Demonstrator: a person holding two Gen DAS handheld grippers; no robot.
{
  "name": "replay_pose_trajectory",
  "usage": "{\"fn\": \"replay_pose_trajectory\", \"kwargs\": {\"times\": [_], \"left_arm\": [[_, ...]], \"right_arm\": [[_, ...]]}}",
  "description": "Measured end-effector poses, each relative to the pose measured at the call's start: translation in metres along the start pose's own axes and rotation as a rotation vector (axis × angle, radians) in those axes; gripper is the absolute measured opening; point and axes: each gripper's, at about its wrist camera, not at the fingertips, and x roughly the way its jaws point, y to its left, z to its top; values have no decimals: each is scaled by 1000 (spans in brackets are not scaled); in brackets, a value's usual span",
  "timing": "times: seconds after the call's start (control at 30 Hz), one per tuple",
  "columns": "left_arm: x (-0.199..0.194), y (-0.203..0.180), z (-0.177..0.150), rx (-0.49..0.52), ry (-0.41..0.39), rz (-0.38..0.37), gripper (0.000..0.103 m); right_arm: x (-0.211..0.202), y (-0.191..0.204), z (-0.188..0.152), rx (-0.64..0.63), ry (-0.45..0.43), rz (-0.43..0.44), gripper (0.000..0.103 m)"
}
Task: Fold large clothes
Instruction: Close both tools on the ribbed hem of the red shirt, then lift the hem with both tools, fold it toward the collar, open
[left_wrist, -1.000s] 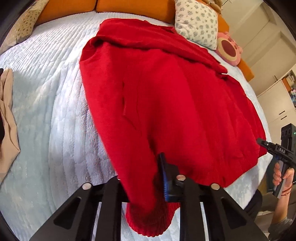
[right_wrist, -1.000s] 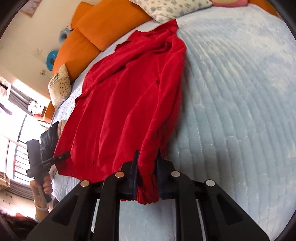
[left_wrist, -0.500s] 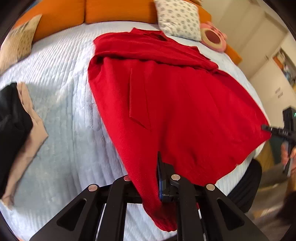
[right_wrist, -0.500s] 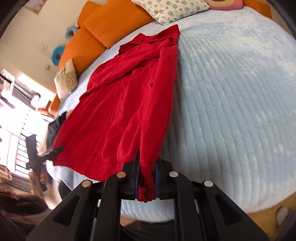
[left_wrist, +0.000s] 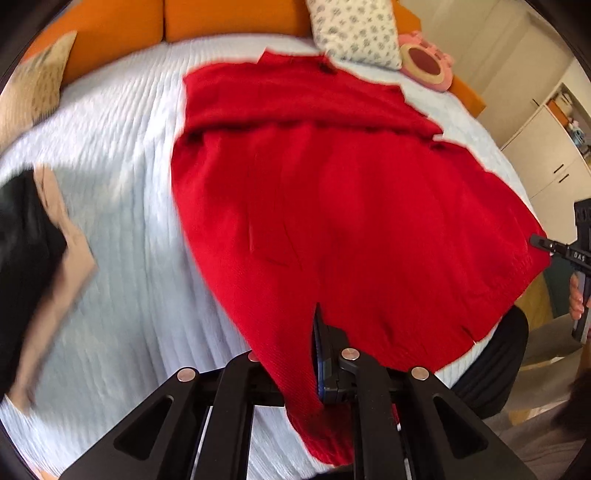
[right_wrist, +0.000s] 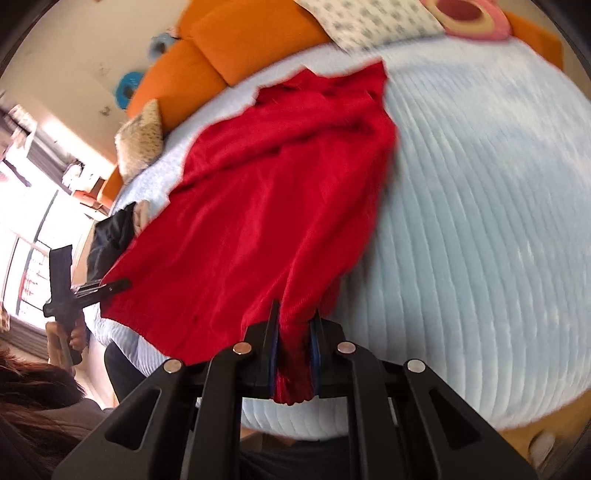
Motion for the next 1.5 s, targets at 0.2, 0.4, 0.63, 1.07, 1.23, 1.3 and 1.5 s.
{"fn": "replay_pose_trajectory", "kwargs": {"times": [0.2,0.4,0.63,1.07,1.23,1.3,1.5], "left_arm": [[-23,-7,58,83,-110,49,14],[-20,11,131,50,-163,89,14],[-5,35,218,-44,-196,98,14],[53,82,341,-225,-181,138,15],[89,116,377,-300,-156,133,15],[103,127,393,-323,-147,120,15],[144,158,433,-380,-99,69,18]], "right_arm": [[-4,24,57,-105,-82,-14,13],[3,9,125,-75,-175,-36,13],[21,-17,217,-7,-270,-87,13],[74,-37,334,45,-334,-181,13],[108,-42,386,73,-327,-222,13],[122,-44,402,73,-326,-241,13],[179,-75,450,158,-272,-242,13]]}}
